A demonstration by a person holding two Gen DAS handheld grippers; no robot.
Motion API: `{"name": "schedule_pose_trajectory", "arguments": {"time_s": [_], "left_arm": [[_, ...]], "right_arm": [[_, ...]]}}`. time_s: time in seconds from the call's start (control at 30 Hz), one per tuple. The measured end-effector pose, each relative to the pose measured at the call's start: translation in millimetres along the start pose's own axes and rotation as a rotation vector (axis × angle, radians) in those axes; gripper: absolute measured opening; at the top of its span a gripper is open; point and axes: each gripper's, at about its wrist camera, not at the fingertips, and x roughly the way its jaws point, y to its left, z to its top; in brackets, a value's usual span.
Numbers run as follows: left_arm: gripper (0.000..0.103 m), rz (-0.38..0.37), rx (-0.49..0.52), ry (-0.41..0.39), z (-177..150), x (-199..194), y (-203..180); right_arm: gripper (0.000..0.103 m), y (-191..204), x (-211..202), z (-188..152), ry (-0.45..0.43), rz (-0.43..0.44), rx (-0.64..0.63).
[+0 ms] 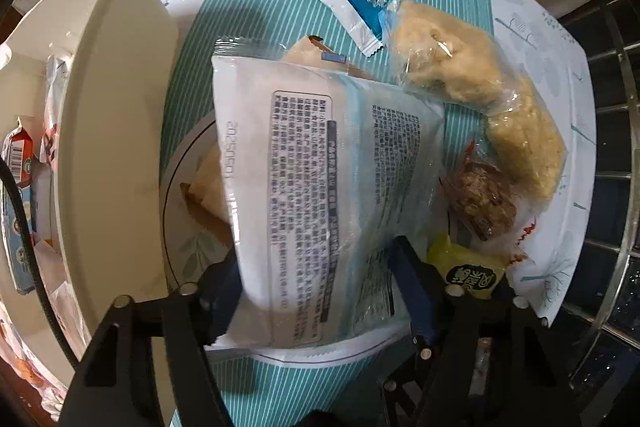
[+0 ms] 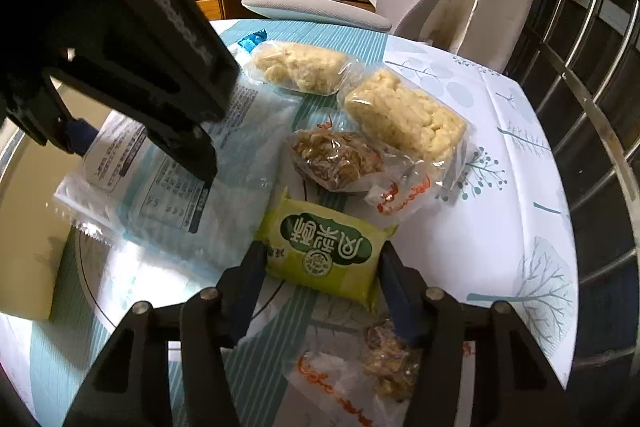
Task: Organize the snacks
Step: 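Grasp the clear blue-printed bag with the left tool while the right tool grasps the green-labelled pack, then lower the clear bag and green pack into the white tray and release both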
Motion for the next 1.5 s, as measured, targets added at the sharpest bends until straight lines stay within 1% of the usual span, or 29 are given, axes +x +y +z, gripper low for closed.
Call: {"name": "schedule_pose_trajectory", "arguments": {"time_s": [0.03, 0.1, 0.2, 0.33, 0.4, 0.57, 0.6, 0.87, 0.97, 1.03, 1.2, 1.3, 1.5], "left_arm": [[0.061, -0.009, 0.001, -0.003, -1, -2, 2], [0.053, -0.023, 0.001, -0.011, -6, -6, 6], [0.045, -0.043, 0.001, -0.023, -10, -12, 14], [0.042, -0.058, -0.009, -0.012, -16, -13, 23], [0.04, -0.067, -0.015, -0.011, -20, -22, 23], [0.034, -0.099, -0.028, -0.005, -29, -31, 29], [0.033, -0.103, -0.028, -0.001, -32, -36, 30], [0.032, -0.121, -0.038, 0.025, -41, -39, 25], [0.032, -0.121, -0.042, 0.022, -40, -38, 21], [0.03, -0.129, -0.048, 0.017, -38, -39, 17], [0.022, -0.172, -0.039, 0.011, -40, -57, 15], [0.02, -0.191, -0.037, 0.006, -42, -71, 17], [0.019, -0.233, -0.043, -0.019, -48, -102, 24]], "right_arm": [[0.054, 1, -2, 0, 0.003, -0.007, -0.004], [0.054, 3, -6, -4, 0.02, -0.021, 0.005], [0.054, 4, -16, -12, 0.026, -0.029, 0.025], [0.054, 9, -30, -23, 0.02, -0.048, -0.004], [0.054, 10, -38, -28, 0.015, -0.033, -0.011], [0.054, 11, -54, -34, 0.023, -0.02, -0.003], [0.054, 10, -58, -35, 0.024, -0.015, 0.002], [0.054, -3, -71, -38, 0.026, -0.013, 0.046], [0.054, -8, -72, -42, 0.039, -0.015, 0.057], [0.054, -13, -74, -43, 0.047, -0.008, 0.072], [0.054, -19, -81, -39, 0.046, 0.014, 0.088], [0.054, -19, -85, -32, 0.038, 0.019, 0.082], [0.054, -15, -98, -15, 0.007, 0.022, 0.066]]}}
